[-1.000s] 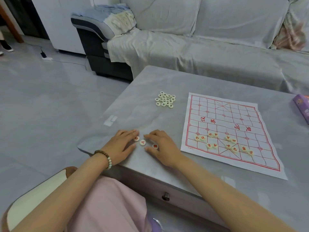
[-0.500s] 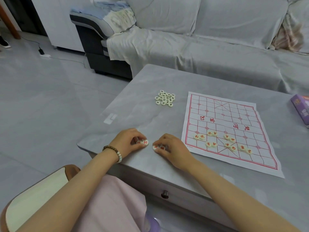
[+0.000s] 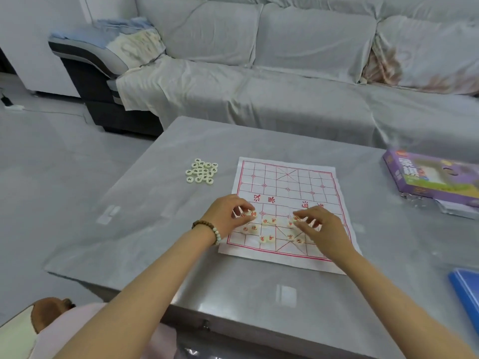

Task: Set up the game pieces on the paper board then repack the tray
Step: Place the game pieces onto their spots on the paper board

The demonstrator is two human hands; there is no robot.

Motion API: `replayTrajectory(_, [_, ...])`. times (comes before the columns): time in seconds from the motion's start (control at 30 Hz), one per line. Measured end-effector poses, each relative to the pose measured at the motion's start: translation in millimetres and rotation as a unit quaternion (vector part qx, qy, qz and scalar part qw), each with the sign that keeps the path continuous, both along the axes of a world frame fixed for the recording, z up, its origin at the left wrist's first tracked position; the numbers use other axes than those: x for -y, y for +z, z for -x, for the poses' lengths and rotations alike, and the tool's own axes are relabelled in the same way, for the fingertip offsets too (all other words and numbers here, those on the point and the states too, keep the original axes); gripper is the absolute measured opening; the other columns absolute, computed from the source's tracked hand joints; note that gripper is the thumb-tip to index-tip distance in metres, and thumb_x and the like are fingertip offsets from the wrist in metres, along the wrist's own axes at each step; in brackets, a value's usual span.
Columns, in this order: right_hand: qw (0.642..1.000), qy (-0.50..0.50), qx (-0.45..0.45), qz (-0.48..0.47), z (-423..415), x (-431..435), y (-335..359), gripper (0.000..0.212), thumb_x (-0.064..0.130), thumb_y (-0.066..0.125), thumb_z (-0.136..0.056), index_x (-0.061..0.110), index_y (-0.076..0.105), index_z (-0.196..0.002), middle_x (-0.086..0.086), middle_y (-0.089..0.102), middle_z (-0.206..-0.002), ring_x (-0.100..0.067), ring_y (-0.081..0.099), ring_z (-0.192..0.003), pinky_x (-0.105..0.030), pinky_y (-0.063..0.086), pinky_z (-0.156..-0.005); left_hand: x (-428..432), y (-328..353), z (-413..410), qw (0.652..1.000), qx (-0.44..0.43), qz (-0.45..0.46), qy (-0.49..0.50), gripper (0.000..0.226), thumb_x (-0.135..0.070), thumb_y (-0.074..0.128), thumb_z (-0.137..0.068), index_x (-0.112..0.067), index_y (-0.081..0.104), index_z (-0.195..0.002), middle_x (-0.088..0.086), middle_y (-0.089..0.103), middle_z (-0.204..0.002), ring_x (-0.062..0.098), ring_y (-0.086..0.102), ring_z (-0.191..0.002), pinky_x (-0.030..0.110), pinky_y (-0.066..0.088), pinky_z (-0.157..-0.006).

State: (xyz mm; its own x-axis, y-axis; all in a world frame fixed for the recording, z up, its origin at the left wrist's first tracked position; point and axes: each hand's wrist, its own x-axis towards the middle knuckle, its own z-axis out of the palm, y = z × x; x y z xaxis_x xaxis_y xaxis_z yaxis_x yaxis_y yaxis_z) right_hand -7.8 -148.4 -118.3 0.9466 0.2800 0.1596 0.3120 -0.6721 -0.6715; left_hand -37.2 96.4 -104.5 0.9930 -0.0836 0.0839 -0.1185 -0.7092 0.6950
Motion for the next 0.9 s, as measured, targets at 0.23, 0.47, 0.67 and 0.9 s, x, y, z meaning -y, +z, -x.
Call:
replayTrajectory(0.23, [0.997, -0.020, -0.066, 0.021, -39, 40, -14, 0.019, 0.025, 0.066, -0.085, 0.027, 0.067, -0.104, 0.012, 0.061, -0.094, -0.005, 0.054, -0.079, -0.010, 0.042, -0.067, 47, -5, -56, 0.996, -0.067, -0.047, -0.027, 0.030, -0.029, 0.066, -0.083, -0.018, 0.064, -0.110, 0.000, 0.061, -0.102, 0.008, 0.053, -0.084, 0.018, 0.047, -0.078])
replayTrajectory(0.47, [0.994, 0.016, -0.100, 0.049, -60, 39, -33, 0.022, 0.026, 0.066, -0.085, 0.026, 0.067, -0.107, 0.013, 0.058, -0.095, -0.001, 0.052, -0.081, -0.005, 0.039, -0.070, 56, -19, -84, 0.986, -0.115, -0.109, -0.056, 0.028, -0.033, 0.066, -0.083, -0.021, 0.065, -0.108, -0.007, 0.058, -0.101, 0.007, 0.052, -0.087, 0.014, 0.042, -0.079])
replayTrajectory(0.67, [0.997, 0.021, -0.068, 0.014, -69, 53, -29, 0.028, 0.034, 0.055, -0.091, 0.030, 0.058, -0.118, 0.013, 0.053, -0.124, -0.004, 0.049, -0.114, -0.010, 0.033, -0.096, 48, -19, -78, 0.988, -0.104, -0.091, -0.065, 0.036, -0.040, 0.052, -0.091, -0.022, 0.057, -0.122, -0.005, 0.056, -0.114, 0.012, 0.052, -0.103, 0.028, 0.044, -0.095])
replayTrajectory(0.9, [0.973, 0.053, -0.063, 0.216, -60, 63, -46, 0.087, 0.072, -0.021, -0.074, 0.031, 0.002, -0.148, 0.016, -0.008, -0.154, -0.003, -0.010, -0.142, -0.025, -0.008, -0.115, 21, -41, -56, 0.955, -0.143, -0.254, -0.057, 0.055, -0.046, 0.003, -0.097, -0.026, -0.003, -0.148, -0.004, -0.008, -0.156, 0.015, -0.008, -0.143, 0.035, -0.002, -0.116])
